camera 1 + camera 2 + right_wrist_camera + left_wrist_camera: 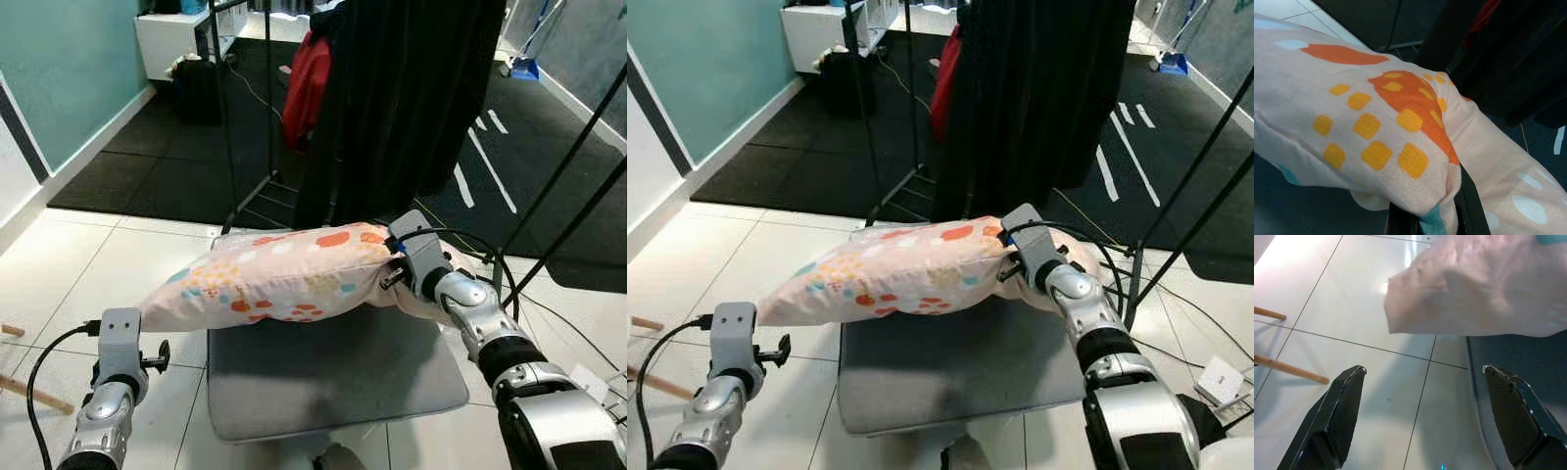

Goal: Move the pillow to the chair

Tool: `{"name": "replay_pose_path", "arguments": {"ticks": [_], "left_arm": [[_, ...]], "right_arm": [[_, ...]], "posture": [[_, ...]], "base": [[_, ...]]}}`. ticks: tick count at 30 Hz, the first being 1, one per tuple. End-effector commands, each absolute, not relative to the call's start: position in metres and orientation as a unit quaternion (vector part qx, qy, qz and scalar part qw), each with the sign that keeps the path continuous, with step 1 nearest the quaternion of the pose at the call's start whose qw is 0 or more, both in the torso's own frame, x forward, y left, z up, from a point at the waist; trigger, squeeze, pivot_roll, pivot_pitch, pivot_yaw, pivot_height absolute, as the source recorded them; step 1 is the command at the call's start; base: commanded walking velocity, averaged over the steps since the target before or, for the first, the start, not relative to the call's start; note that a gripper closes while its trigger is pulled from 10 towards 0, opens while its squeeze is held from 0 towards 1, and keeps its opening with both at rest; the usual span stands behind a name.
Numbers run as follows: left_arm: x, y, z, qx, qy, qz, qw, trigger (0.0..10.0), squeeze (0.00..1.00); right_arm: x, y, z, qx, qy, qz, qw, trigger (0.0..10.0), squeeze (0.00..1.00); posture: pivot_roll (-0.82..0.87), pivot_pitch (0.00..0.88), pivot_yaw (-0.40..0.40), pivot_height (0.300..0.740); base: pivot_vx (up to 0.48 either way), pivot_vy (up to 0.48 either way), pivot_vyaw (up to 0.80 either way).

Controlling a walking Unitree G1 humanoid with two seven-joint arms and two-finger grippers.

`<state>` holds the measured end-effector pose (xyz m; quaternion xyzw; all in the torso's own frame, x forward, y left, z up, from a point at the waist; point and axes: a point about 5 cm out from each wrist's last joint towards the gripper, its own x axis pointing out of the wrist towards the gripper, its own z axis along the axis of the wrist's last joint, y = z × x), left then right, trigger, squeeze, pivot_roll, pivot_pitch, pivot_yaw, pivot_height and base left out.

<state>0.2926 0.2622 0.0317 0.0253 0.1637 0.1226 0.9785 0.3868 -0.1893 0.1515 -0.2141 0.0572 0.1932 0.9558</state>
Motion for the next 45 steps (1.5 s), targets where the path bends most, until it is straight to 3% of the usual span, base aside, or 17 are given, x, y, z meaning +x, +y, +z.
{"name": "replay_pose_path", "arguments": {"ticks": [1, 15, 24, 25, 35, 45], "left_arm": [[0.289, 0.262, 0.028, 0.019, 0.172, 0.126, 0.977, 10.0, 0.00], [0.281, 0.258, 0.017, 0.037, 0.190, 0.131, 0.972, 10.0, 0.00], [0.283, 0.256, 0.017, 0.040, 0.188, 0.132, 0.972, 10.0, 0.00], [0.283, 0.255, 0.018, 0.041, 0.187, 0.131, 0.973, 10.0, 0.00], [0.278, 0.257, 0.011, 0.033, 0.201, 0.141, 0.969, 10.0, 0.00], [0.279, 0.258, 0.012, 0.035, 0.196, 0.143, 0.969, 10.0, 0.00]], "right_arm": [[0.391, -0.189, 0.167, -0.199, 0.025, 0.180, 0.963, 0.0, 0.00], [0.382, -0.194, 0.143, -0.207, 0.052, 0.175, 0.961, 0.0, 0.00], [0.379, -0.197, 0.137, -0.193, 0.060, 0.170, 0.964, 0.0, 0.00], [0.379, -0.198, 0.136, -0.192, 0.064, 0.169, 0.965, 10.0, 0.00], [0.368, -0.198, 0.112, -0.168, 0.108, 0.190, 0.961, 10.0, 0.00], [0.380, -0.187, 0.146, -0.109, 0.031, 0.218, 0.969, 10.0, 0.00]], "posture": [[-0.19, 0.133, -0.063, 0.693], [-0.19, 0.089, -0.060, 0.738], [-0.19, 0.071, -0.062, 0.740], [-0.19, 0.078, -0.063, 0.740], [-0.19, 0.069, -0.066, 0.740], [-0.19, 0.065, -0.067, 0.740]], "base": [[0.000, 0.000, 0.00], [0.000, 0.000, 0.00], [0.000, 0.000, 0.00], [0.000, 0.000, 0.00], [0.000, 0.000, 0.40], [0.000, 0.000, 0.80]]}}
